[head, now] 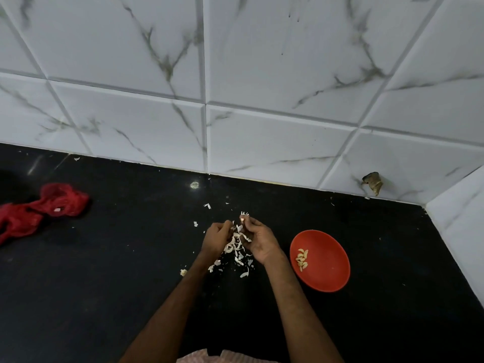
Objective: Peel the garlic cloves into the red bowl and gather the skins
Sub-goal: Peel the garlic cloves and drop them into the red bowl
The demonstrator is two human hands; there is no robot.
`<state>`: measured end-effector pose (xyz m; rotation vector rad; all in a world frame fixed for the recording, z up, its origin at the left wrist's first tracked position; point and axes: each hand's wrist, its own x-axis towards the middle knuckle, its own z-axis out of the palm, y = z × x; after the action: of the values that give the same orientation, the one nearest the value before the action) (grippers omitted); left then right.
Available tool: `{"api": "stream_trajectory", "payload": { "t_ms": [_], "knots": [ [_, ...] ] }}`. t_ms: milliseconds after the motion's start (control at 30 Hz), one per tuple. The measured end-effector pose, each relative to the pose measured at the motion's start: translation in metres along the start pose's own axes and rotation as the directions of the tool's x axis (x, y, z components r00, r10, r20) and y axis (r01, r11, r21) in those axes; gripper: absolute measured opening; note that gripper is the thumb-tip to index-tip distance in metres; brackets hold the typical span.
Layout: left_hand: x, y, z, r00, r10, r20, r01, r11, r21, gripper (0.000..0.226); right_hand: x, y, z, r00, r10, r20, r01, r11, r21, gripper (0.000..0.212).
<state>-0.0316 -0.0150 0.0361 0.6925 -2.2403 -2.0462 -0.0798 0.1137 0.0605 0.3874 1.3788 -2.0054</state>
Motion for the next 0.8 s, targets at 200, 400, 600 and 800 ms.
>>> {"api": "stream_trajectory", "payload": {
  "t_ms": [200,400,600,800],
  "knots": [
    [0.004,-0.012,-0.011,0.997,0.081,0.009,-0.072,0.83,0.553,0.021,0.004,0.0,-0.002,0.966,-0.242,-0.096,0.224,0.96,-0.168,0.014],
    [0.006,-0.001,-0.007,0.993,0.108,0.041,-0.115,0.939,0.325,0.024,0.008,0.005,-0.005,0.863,-0.496,-0.1,0.375,0.76,-0.53,0.012],
    [0.008,0.006,-0.001,0.992,0.094,0.087,-0.11,0.973,0.201,0.024,0.008,0.007,-0.005,0.807,-0.589,0.05,0.425,0.519,-0.742,0.015],
    [0.014,-0.001,-0.005,0.993,0.096,-0.065,-0.089,0.99,0.112,0.011,0.009,0.004,-0.01,0.836,-0.547,0.037,0.356,0.49,-0.796,0.027]
  ]
}}
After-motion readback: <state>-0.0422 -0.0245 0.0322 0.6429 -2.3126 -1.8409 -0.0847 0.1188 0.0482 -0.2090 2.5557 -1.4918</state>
